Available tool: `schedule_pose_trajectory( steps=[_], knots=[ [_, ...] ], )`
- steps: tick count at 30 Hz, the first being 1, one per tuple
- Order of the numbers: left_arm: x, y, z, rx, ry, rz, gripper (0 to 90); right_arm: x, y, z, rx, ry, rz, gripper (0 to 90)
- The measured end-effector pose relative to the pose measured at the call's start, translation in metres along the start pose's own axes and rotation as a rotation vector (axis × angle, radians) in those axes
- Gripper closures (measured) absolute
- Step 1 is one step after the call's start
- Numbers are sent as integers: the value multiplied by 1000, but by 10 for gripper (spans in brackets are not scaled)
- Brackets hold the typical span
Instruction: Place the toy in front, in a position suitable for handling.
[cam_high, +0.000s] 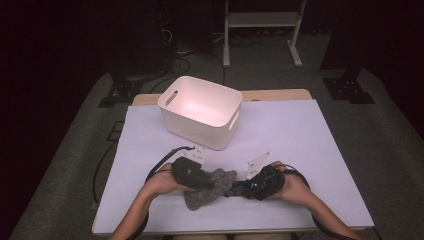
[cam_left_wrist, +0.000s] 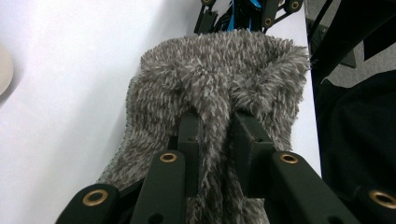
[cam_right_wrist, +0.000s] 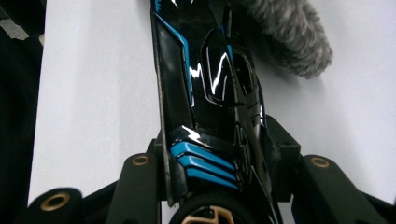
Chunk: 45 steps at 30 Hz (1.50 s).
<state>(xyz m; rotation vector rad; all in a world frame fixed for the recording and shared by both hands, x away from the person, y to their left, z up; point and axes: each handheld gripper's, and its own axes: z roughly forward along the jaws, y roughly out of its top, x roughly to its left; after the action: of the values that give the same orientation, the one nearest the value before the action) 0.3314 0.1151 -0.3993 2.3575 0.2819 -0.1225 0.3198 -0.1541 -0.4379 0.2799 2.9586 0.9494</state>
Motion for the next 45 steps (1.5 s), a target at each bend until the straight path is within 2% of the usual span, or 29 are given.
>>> schedule_pose_trajectory(
  steps=[4,8,10,13,18,21,23,28,30,34,38,40,42,44,45],
  knots=[
    [-1,-1,-1,-5,-4,-2,745,0,-1,-1,4,-1,1,568],
    [-5,8,4,-13,-17,17,745,0,0,-1,11,-4,4,567],
    [-7,17,8,-2,-22,42,745,0,1,-1,14,-7,5,567],
    [-8,26,10,2,-25,59,745,0,-1,-2,12,-16,12,568],
    [-10,25,15,34,-9,72,745,-2,-7,-5,4,-10,25,569],
    [-7,18,17,41,-5,49,743,-2,-10,-7,6,-10,29,569],
    [-5,14,19,26,-11,27,738,-3,-11,-8,10,-7,35,569],
    [-5,15,22,18,-5,21,710,-3,-6,-8,24,-14,29,515],
    [-5,16,23,21,-6,22,667,-2,-2,-10,36,-14,22,498],
    [-6,17,25,10,-5,1,523,-2,5,-10,69,-36,5,488],
    [-2,14,25,-7,1,-14,475,-4,4,-10,75,-41,10,521],
    [-2,12,26,-10,9,-16,478,-5,2,-10,68,-36,18,524],
    [-2,11,28,-13,22,-5,560,-5,2,-11,68,-31,16,529],
    [-2,9,29,-19,4,-4,659,-6,5,-11,81,-15,13,534],
    [-1,7,29,-25,-8,-13,677,-6,6,-11,84,-9,13,532]
  ],
)
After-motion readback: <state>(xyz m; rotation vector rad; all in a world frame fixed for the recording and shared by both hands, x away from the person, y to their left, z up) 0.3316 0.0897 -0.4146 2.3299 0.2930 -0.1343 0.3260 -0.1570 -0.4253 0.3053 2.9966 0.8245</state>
